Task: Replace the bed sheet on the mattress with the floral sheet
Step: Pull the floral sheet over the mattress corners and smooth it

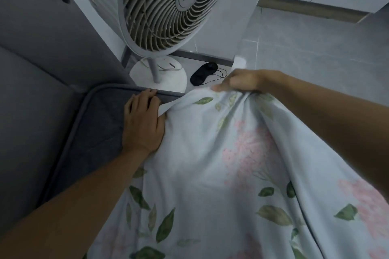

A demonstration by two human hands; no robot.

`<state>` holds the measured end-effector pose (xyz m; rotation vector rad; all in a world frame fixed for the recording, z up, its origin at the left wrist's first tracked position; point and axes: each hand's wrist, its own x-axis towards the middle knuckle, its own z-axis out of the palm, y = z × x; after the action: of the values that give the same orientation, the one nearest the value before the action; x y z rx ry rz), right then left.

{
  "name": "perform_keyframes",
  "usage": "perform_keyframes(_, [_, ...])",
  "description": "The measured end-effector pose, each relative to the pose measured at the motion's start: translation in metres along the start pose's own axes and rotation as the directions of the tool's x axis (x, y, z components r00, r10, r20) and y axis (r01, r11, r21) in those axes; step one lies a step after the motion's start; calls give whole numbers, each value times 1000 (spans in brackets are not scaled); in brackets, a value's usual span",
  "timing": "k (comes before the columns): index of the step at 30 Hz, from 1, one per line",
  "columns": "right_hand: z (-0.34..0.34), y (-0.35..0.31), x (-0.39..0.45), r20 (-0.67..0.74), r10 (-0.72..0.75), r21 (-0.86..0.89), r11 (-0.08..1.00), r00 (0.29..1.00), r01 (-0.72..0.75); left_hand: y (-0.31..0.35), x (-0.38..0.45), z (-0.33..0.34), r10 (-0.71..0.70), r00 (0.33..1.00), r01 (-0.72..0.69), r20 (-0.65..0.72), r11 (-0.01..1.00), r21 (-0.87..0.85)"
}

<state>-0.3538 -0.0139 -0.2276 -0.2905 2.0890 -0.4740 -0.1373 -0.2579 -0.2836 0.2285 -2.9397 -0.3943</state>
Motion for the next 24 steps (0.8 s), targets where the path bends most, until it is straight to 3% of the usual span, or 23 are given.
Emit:
perform_keyframes(2, [3,1,-2,33,-49,-44,998,998,50,-1,0,0,-3,1000,3,16,1000,7])
perform_keyframes(7, [-24,-9,12,-138,-110,-10,994,984,110,-2,1,2,-24,999,24,37,1000,-1])
perform_keyframes(10, [-33,-21,30,-145,-112,263,953,983,148,-2,1,2,-32,999,32,37,999,2])
perform_keyframes(12, [-31,-23,38,-166,-90,491,856,982,162,-1,1,1,-28,999,28,34,1000,-1])
perform_keyframes(15, [-22,-15,52,-448,48,675,673,893,303,1,1,0,-36,999,36,24,999,-7])
perform_keyframes(17, [-15,-12,63,-538,104,678,643,837,356,2,1,1,-37,999,37,26,999,4])
perform_keyframes(19, [-9,-17,68,-425,17,497,840,905,217,2,2,1,-38,999,38,29,999,13])
perform_keyframes(21, [-4,-28,59,-130,14,115,993,991,1,2,3,1,-40,999,39,33,999,18])
perform_keyframes(22, [-5,-32,54,-3,93,6,996,996,-93,2,2,1,-40,999,39,36,999,20])
perform_keyframes(24, [-14,-34,44,216,248,-44,969,944,-244,2,3,2,-37,998,36,44,999,29])
